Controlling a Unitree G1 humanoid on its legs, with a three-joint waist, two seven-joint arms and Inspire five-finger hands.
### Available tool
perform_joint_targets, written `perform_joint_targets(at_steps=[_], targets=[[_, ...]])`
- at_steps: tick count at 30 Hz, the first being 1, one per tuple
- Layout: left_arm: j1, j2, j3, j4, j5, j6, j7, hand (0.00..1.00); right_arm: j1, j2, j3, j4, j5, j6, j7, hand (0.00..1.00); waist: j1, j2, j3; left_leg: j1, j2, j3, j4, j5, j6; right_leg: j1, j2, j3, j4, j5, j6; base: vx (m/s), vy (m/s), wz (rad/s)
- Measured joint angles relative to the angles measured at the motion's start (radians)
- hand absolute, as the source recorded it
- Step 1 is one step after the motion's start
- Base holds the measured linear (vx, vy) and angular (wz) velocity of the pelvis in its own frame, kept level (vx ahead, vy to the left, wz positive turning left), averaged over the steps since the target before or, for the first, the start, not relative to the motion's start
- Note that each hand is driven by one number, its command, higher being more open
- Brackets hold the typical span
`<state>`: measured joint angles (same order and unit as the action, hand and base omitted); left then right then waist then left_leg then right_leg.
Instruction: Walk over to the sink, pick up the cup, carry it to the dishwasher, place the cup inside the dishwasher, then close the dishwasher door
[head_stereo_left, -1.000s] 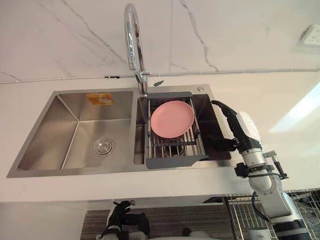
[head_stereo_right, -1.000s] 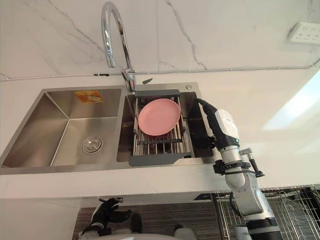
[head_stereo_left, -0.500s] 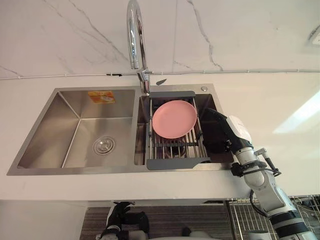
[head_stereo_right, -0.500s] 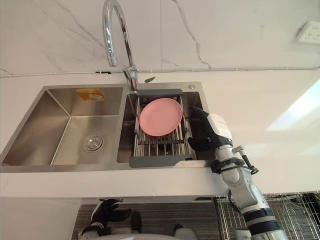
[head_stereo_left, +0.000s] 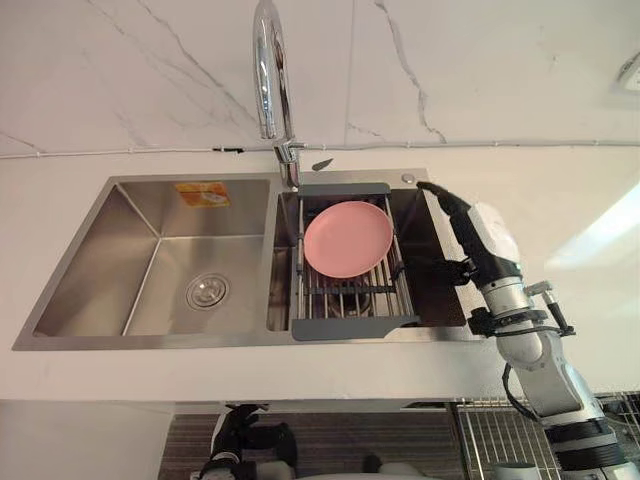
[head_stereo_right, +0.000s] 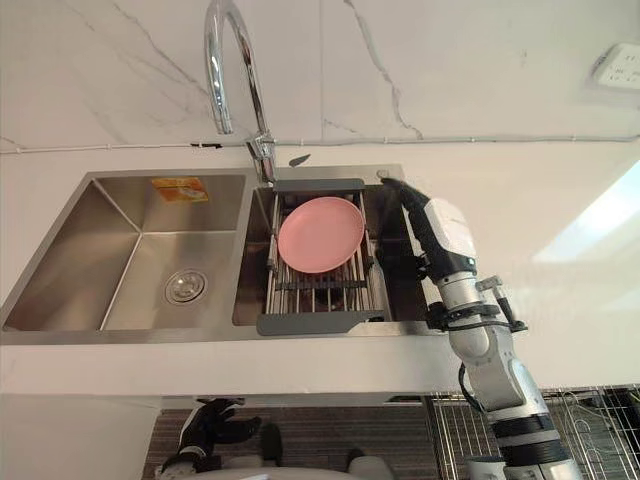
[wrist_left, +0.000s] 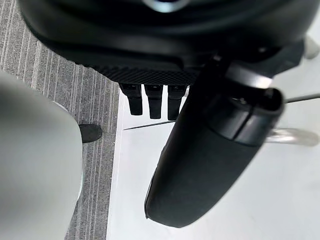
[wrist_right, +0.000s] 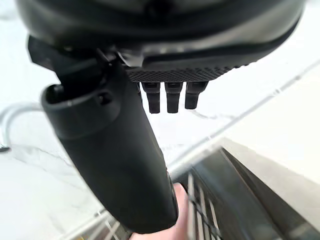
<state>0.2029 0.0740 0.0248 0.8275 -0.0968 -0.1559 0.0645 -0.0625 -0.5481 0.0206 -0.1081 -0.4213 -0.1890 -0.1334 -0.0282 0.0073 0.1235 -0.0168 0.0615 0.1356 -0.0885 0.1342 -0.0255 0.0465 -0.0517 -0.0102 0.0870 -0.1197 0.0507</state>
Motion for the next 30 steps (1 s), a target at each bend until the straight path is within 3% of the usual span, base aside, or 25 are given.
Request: perform_joint_targets(at_steps=[12,22,30], targets=[[0.000,0.000,0.008,0.000,0.000,-0.004,0.000,0.90,-0.021,0.000,-0.004,-0.015,0.030,-0.013,0.006,0.90,0.001,-0.008,0.005,0.002,-0.004,-0.005,-0.005,0.003,-0.003,0.004,0.000,-0.012,-0.001,0.000,0.000,0.00,0.000,0.01],[-0.001,0.013,0.008,-0.012,0.000,-0.017,-0.019,0.90,-0.048,-0.001,0.143,0.115,0.030,-0.012,0.039,0.90,0.010,-0.028,0.014,-0.006,-0.009,-0.029,-0.004,0.005,-0.004,0.009,-0.003,-0.039,-0.003,-0.001,0.001,0.00,-0.006,0.07],[-0.001,0.013,0.008,-0.014,-0.001,-0.023,-0.021,0.90,-0.056,-0.002,0.157,0.205,0.025,-0.007,0.050,0.90,0.013,-0.029,0.015,-0.014,-0.009,-0.044,-0.002,0.005,-0.005,0.009,-0.002,-0.056,-0.004,-0.006,-0.002,0.01,-0.016,0.07]])
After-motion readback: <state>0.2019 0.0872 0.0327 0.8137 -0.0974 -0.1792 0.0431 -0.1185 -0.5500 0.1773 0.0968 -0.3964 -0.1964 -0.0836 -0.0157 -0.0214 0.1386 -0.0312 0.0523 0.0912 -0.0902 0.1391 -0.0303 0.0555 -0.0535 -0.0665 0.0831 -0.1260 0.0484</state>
